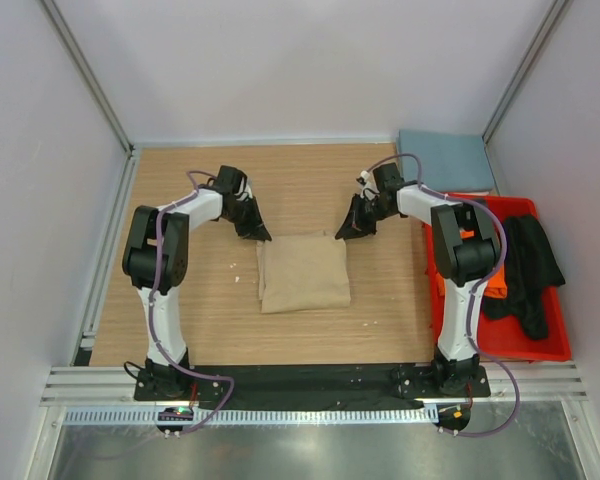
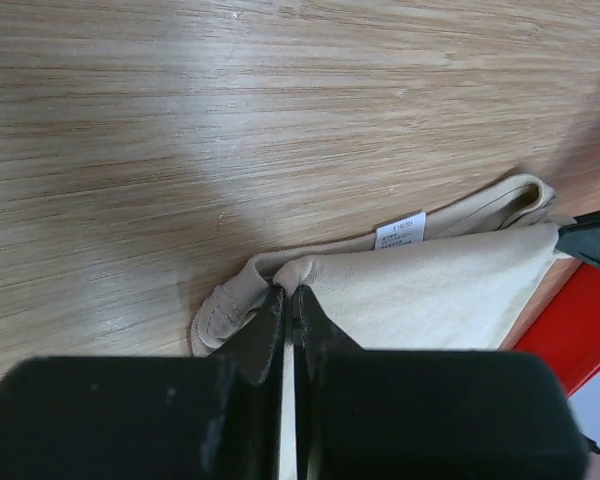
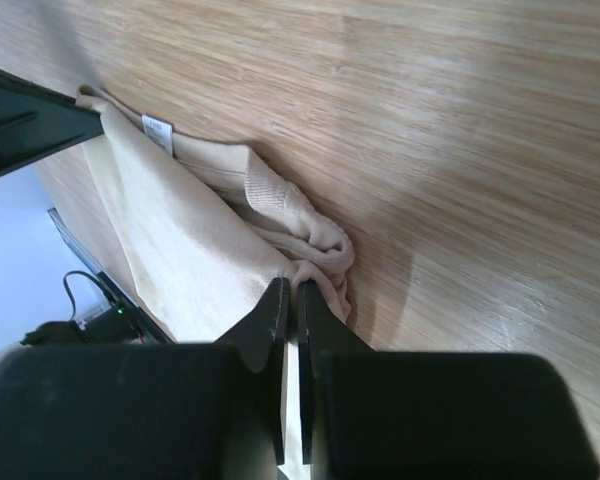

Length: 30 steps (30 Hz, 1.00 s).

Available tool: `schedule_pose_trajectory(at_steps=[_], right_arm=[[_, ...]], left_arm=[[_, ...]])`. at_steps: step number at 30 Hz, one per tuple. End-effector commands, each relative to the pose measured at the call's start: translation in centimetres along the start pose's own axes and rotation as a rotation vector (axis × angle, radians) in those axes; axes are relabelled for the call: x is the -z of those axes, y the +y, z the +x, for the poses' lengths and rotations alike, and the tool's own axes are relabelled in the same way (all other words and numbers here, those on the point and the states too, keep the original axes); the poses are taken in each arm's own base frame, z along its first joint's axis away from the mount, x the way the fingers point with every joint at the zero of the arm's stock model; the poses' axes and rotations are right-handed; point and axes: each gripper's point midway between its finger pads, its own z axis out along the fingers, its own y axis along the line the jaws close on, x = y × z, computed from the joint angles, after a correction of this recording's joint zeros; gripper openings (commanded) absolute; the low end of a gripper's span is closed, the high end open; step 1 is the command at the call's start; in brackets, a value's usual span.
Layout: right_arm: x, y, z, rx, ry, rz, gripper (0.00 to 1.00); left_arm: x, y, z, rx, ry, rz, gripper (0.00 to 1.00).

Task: Fold and stack the t-shirts
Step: Fold the tshirt

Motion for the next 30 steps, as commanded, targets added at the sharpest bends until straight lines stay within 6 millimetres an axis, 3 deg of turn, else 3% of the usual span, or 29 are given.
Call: schedule_pose_trajectory(at_steps=[1,8,13,17,22,30], right_arm=[[1.5,2.6,-1.0,0.042,-0.035,-0.050,0.02],[5.4,5.8,-1.9,0.073,-0.116,-0.030,0.01],[7.4,7.9,-0.8,0.075,-0.123,-0.051,0.01],[7.6,9.4,-0.6,0.091,-0.124,-0.083,0.01],[6.6,10.0,-1.6,0.103,-0.122,-0.095,0.01],[5.7,10.7,-3.8,0.116,-0.133,-0.113,0.01]], left_arm=[[1.8,-1.9,-1.5,-0.026,-0.064,0.038,0.00],[6.2,-3.3,-0.2,-0.004,-0.114,0.045,0.00],[9.3,-4.3,1.0,0.010,-0.135,0.059,0.00],[10.5,-3.9,1.6,0.037,-0.141,0.027,0.00],[10.3,-2.8,1.9,0.079,-0.129,-0.017,0.00],[10.4,-1.0,0.6,0.107,-0.180,-0.094,0.00]])
